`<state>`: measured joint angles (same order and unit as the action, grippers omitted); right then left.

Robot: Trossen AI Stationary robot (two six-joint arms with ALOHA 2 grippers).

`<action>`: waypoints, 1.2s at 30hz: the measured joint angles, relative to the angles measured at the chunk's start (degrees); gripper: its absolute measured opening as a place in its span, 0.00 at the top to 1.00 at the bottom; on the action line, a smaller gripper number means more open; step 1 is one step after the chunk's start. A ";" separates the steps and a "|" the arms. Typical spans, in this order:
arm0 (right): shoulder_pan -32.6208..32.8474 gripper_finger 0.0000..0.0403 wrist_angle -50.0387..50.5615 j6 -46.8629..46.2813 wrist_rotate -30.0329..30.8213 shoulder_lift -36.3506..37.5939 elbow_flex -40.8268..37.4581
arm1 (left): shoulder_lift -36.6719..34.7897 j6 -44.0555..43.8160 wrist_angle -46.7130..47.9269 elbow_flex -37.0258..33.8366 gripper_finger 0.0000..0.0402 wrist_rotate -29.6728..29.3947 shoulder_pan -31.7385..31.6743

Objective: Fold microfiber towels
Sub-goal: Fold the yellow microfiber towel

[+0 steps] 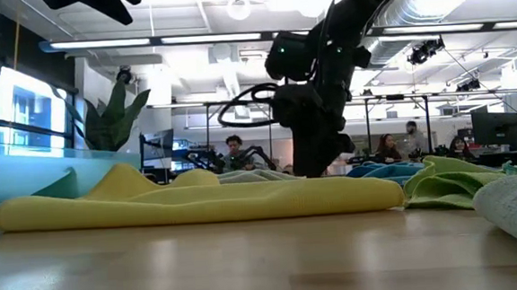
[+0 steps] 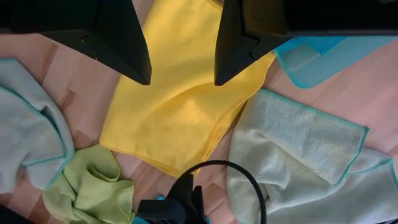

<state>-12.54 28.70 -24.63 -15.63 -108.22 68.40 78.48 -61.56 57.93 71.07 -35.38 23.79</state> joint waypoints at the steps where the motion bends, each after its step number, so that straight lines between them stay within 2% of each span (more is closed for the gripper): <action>1: -0.07 0.55 -0.46 0.01 -0.06 0.00 0.00 | 0.00 0.02 0.00 0.00 0.58 0.00 0.00; 11: 1.38 0.60 -2.88 -0.91 -1.26 -1.06 0.00 | 0.02 -1.03 -0.73 -0.02 0.58 0.02 0.00; 16: 1.72 0.61 -2.77 -0.60 2.89 -1.20 0.00 | 0.04 -0.87 -1.26 -0.04 0.58 0.20 0.00; 19: 1.54 0.61 -2.73 -0.54 3.39 -1.18 0.00 | 0.04 -0.87 -1.27 -0.04 0.58 0.21 0.00; 36: 3.88 0.61 -2.01 -0.43 1.09 -1.18 0.00 | 0.04 -0.84 -1.29 -0.04 0.58 0.22 0.00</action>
<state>-8.66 26.69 -25.06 -14.55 -109.40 68.40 78.52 -62.40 56.64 71.02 -35.16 23.79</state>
